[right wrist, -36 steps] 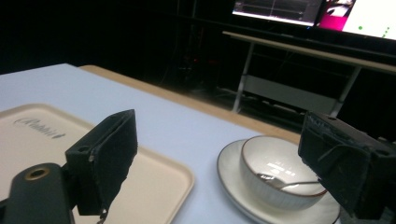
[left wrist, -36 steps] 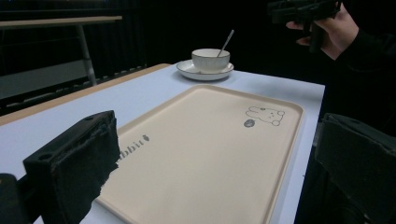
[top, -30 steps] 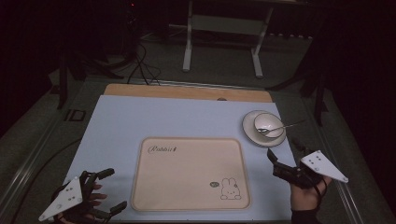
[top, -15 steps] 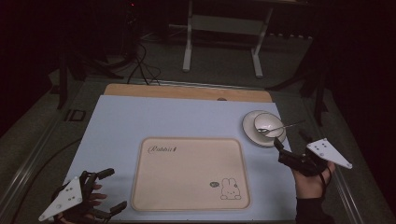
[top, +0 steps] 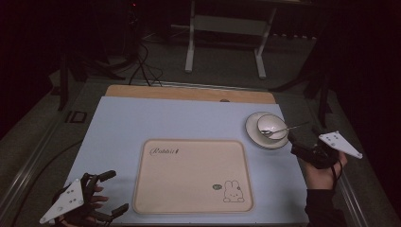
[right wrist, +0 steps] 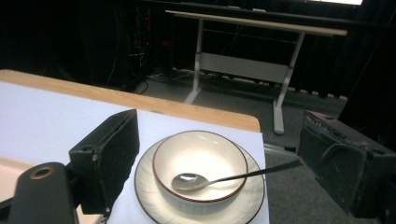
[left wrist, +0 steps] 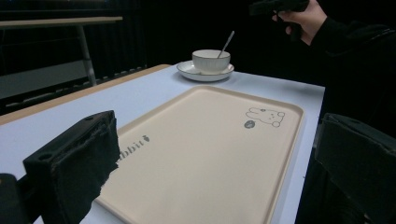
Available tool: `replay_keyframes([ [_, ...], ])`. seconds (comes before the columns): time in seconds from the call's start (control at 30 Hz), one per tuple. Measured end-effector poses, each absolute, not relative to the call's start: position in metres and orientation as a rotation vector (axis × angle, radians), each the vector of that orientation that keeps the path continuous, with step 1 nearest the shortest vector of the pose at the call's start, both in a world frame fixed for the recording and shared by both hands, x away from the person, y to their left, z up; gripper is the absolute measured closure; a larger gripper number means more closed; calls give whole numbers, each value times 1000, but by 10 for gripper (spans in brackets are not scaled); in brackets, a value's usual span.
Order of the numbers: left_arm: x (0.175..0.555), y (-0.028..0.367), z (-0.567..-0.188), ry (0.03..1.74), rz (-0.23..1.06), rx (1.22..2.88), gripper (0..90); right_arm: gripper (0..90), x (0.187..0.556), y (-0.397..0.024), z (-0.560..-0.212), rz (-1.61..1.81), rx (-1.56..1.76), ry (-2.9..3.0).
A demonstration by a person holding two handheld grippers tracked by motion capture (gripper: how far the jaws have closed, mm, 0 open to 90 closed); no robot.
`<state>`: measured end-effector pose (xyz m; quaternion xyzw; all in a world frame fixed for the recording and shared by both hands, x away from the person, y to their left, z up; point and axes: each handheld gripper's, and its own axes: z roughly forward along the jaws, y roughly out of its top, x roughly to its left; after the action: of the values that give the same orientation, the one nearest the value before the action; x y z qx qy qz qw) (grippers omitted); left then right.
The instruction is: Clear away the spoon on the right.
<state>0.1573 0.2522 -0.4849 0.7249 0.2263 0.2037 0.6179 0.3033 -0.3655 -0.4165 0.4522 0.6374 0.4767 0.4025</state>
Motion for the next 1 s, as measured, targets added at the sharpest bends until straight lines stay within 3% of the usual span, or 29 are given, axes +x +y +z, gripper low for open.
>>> replay_keyframes([
  [0.3, 157, 252, -485, 523, 475, 1674, 0, 186, 326, -380, -426, 1161, 1234, 1595],
  [0.43, 157, 252, -486, 527, 477, 1675, 0, 265, 335, -385, -431, 1149, 1273, 1595],
  [1.0, 156, 251, -487, 534, 485, 1688, 0, 263, 368, -408, -452, 1115, 1461, 1566],
])
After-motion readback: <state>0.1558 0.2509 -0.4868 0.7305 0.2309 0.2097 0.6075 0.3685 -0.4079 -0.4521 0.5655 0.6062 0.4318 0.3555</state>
